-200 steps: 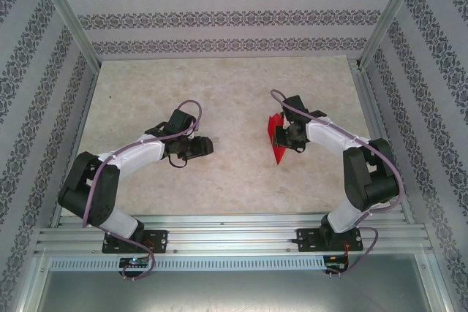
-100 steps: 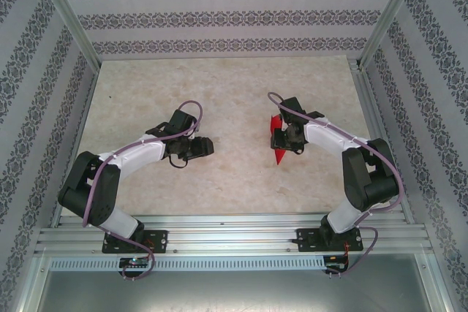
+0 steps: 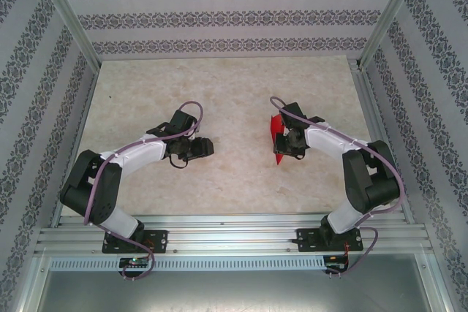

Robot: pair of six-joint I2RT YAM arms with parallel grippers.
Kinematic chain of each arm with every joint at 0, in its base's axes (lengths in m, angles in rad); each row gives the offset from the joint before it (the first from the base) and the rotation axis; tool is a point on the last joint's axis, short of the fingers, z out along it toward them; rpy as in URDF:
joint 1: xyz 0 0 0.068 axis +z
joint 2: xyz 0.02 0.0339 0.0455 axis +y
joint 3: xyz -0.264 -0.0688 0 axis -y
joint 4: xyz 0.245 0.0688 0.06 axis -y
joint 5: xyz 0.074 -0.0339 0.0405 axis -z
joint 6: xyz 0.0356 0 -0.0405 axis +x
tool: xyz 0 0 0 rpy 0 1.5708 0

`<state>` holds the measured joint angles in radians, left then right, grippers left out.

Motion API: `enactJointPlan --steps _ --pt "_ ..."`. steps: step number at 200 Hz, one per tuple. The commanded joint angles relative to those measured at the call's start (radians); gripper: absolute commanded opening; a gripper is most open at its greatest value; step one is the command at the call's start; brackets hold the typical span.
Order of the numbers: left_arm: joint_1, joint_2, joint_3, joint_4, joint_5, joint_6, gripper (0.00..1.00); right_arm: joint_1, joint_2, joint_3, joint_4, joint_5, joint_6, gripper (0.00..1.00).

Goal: Fold a paper plane with a square sheet of paper (fold left side to right side)

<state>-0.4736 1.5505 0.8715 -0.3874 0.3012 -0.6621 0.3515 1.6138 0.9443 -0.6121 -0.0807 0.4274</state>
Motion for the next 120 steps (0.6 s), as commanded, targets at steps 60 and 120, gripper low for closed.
enactJointPlan --steps 60,120 --pt "-0.013 0.005 0.02 0.001 0.003 -0.001 0.57 0.001 0.075 0.041 0.044 -0.008 0.006 0.27" --pt "-0.012 0.01 0.026 -0.004 0.001 0.001 0.57 0.002 0.098 0.075 0.04 -0.011 0.0 0.27"
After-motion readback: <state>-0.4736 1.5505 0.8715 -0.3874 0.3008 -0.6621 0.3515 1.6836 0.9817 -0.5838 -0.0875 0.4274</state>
